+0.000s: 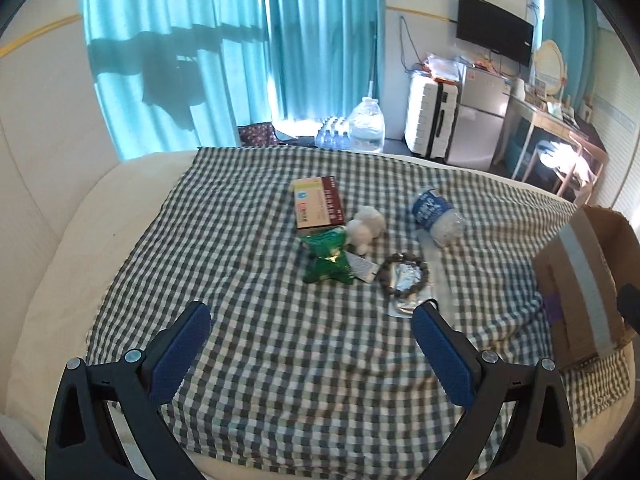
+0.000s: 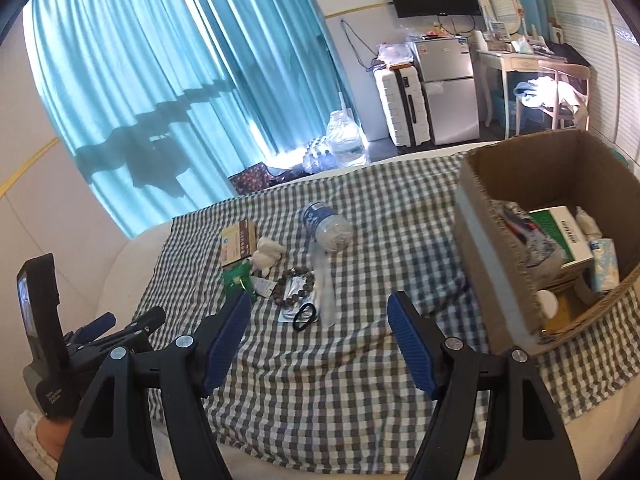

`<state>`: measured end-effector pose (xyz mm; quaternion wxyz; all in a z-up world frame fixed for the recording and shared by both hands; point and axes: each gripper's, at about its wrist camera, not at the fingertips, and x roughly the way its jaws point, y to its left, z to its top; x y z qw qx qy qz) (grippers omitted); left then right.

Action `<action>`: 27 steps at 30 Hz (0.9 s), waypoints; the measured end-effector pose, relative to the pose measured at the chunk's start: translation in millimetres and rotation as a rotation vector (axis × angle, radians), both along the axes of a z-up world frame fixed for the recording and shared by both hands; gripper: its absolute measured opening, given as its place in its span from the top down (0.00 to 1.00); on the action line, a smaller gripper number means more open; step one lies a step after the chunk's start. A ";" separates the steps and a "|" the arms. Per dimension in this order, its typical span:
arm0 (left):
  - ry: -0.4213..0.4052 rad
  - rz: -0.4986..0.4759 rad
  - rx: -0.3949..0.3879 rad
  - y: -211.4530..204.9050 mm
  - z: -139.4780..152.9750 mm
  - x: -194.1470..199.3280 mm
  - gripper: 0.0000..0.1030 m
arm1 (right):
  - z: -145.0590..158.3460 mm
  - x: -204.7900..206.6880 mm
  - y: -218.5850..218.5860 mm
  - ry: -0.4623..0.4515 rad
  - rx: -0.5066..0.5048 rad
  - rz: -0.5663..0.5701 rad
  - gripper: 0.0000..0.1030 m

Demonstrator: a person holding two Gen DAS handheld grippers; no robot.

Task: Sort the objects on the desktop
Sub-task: 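Grasp the green medicine packet with left tool while right grasps the bead bracelet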

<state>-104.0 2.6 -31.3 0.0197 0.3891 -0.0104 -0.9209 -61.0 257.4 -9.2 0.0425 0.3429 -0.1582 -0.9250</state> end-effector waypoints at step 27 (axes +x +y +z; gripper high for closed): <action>-0.106 -0.050 0.068 -18.9 -121.5 -133.3 0.00 | -146.5 -147.2 -59.5 -0.273 0.115 0.135 0.46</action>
